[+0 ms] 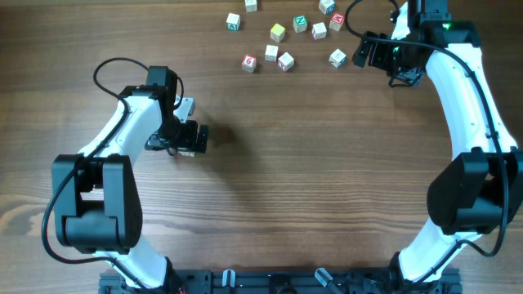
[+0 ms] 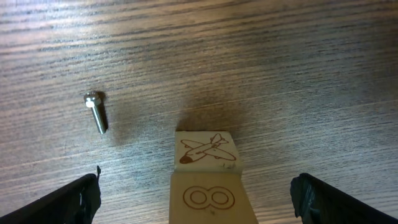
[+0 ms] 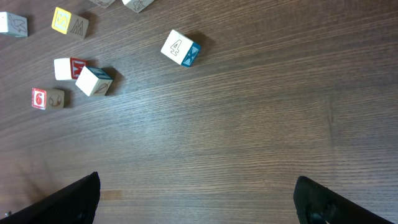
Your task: Form a tower
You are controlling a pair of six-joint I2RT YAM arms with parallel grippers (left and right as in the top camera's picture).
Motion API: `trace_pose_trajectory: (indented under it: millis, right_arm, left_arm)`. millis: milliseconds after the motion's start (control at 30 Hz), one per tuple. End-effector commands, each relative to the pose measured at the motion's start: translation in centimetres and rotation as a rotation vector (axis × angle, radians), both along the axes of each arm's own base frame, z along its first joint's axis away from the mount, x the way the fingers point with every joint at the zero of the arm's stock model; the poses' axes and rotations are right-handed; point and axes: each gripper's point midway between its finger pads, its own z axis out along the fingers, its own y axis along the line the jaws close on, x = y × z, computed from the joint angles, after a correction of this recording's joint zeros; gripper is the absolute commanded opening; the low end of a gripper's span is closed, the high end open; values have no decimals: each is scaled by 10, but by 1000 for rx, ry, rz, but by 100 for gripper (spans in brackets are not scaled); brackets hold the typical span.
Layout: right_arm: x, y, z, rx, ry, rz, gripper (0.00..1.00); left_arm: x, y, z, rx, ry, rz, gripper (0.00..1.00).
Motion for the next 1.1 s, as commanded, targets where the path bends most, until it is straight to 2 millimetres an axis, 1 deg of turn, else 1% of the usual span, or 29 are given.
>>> trace_pose_trajectory:
  millis: [0, 67, 100, 267, 400, 533, 667, 767, 1067]
  right_arm:
    - [2, -1, -6, -16, 9, -2, 100]
    - [2, -1, -6, -16, 9, -2, 100]
    - [2, -1, -6, -16, 9, -2, 100]
    - [2, -1, -6, -16, 8, -2, 100]
    - [2, -1, -6, -16, 8, -2, 100]
    - [2, -1, -6, -16, 8, -2, 100]
    - [2, -1, -6, -16, 9, -2, 100]
    - [2, -1, -6, -16, 8, -2, 100]
    - [2, -1, -6, -16, 8, -2, 100]
  left_arm:
    - [1, -1, -5, -7, -1, -42, 99]
    - [2, -1, -5, -7, -9, -61, 93]
    - [2, -1, -5, -7, -8, -67, 88]
    - [1, -1, -5, -6, -3, -67, 77]
    - [-2, -1, -5, -6, 7, -67, 73]
    - [-3, 0, -5, -6, 11, -67, 66]
    - [-5, 0, -5, -5, 19, -68, 63]
    - [-5, 0, -5, -5, 20, -68, 57]
    - [-6, 2, -5, 10, 23, -67, 48]
